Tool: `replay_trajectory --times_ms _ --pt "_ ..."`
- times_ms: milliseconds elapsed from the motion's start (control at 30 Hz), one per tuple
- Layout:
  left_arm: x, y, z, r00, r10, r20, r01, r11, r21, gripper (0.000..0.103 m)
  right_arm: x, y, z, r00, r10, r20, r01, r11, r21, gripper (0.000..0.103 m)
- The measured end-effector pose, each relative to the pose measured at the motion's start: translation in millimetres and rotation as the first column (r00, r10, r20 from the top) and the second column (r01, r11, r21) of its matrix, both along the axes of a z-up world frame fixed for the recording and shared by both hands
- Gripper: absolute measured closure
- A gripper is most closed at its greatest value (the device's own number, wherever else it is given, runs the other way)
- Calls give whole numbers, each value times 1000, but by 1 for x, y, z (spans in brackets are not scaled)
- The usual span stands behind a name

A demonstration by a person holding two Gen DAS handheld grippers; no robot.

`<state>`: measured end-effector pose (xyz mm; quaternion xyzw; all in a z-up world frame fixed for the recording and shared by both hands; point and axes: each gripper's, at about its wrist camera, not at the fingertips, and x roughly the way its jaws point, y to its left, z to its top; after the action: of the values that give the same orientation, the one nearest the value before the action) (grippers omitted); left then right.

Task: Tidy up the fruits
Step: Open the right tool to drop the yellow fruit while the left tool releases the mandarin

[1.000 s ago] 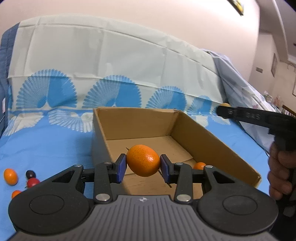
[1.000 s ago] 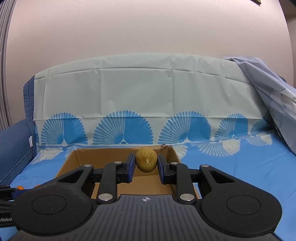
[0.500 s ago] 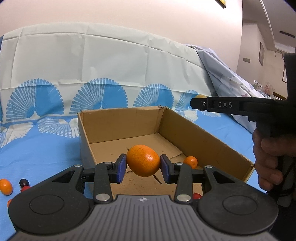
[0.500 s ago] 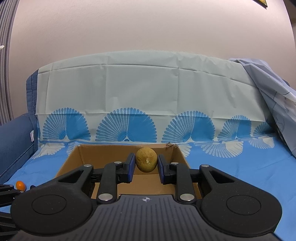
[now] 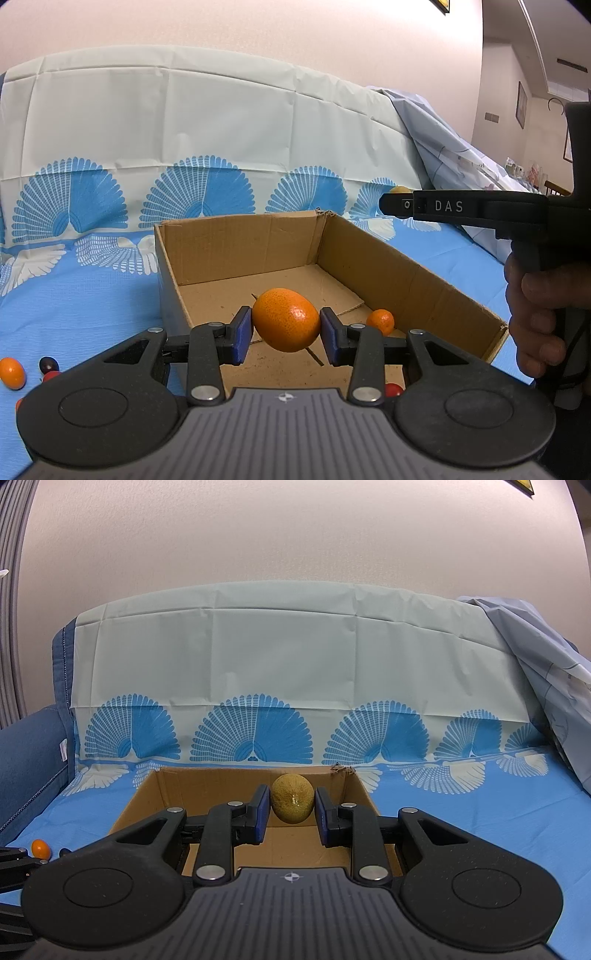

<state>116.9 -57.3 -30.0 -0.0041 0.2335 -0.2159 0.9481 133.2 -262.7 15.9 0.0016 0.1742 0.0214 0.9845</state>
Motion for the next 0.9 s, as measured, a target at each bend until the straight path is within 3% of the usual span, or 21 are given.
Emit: replay_trajectory --times_ms 500,533,600,900 --pt "1 -1 -1 1000 -3 -7 3 1000 1 59 2 3 -1 1000 17 -9 -17 1000 -2 75" --pt "2 -1 -2 1000 -8 -17 8 1000 1 55 3 4 -2 1000 23 -17 -23 1000 0 72" --pt "3 -2 -4 999 -15 -35 15 1000 1 37 5 6 -4 999 27 -36 -28 1000 -10 42" --pt "-1 -3 -2 1000 0 7 0 1000 21 36 5 9 -4 999 26 -29 -27 999 -21 39"
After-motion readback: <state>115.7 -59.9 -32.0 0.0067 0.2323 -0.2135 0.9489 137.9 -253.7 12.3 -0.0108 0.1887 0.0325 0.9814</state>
